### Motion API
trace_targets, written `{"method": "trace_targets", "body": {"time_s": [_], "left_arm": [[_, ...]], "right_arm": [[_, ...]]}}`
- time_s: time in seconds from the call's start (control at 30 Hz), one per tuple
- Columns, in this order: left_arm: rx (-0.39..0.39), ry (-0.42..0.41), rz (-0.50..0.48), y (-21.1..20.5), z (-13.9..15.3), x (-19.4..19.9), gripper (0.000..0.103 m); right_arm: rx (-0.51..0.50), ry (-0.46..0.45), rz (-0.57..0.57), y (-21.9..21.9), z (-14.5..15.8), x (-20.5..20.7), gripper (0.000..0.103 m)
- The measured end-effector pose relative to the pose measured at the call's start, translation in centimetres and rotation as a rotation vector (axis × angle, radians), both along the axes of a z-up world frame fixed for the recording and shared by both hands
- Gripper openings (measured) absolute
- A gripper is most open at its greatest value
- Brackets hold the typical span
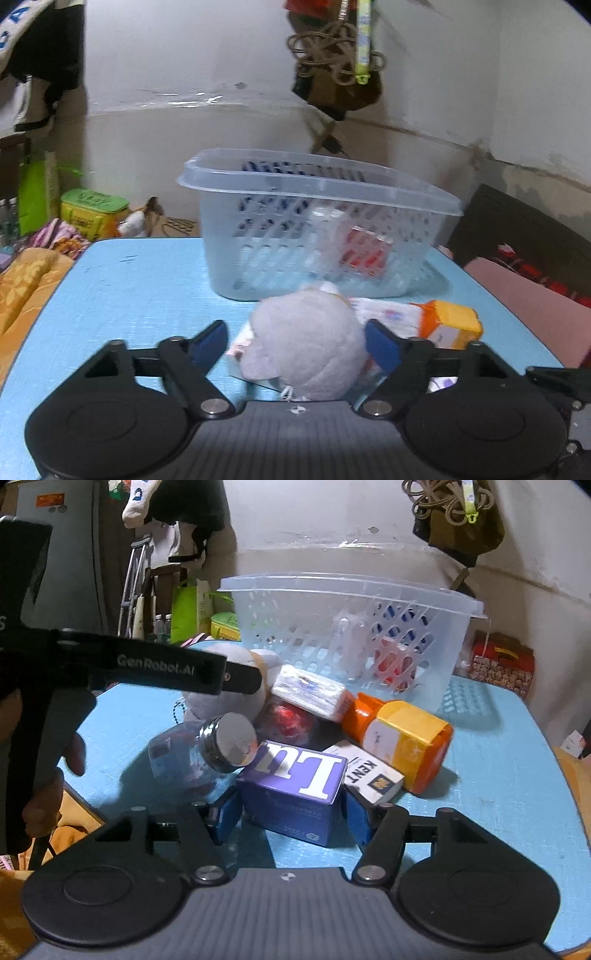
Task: Organize objects
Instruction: 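Grasp the grey plush toy with left gripper while right reaches toward the purple Lu box, then carry the plush toy with left gripper into the basket while right grasps and drops the Lu box there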
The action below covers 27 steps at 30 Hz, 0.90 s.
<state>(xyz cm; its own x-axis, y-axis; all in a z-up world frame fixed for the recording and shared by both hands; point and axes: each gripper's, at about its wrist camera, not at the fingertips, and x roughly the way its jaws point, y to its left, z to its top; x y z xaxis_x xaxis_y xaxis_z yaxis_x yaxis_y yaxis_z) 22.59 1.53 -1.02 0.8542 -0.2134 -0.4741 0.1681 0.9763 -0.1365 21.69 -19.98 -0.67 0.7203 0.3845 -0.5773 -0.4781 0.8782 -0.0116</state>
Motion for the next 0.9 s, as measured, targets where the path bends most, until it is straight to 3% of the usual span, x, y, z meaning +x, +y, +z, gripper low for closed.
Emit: {"method": "trace_targets", "body": {"time_s": [0.03, 0.17, 0.53, 0.9], "left_arm": [[0.011, -0.008, -0.01, -0.3, 0.0, -0.1, 0.067], [0.041, -0.029, 0.002, -1.0, 0.3, -0.3, 0.065], [-0.01, -0.09, 0.034, 0.3, 2.1, -1.1, 0.065], [-0.011, -0.193, 0.031, 1.4, 4.1, -3.5, 0.065]], "right_arm": [[-0.001, 0.0, -0.005, -0.1, 0.1, 0.0, 0.062], [0.023, 0.007, -0.02, -1.0, 0.5, 0.0, 0.062], [0.053, 0.009, -0.034, -2.1, 1.3, -0.2, 0.062], [0.108, -0.147, -0.078, -4.8, 4.2, -0.9, 0.062]]}}
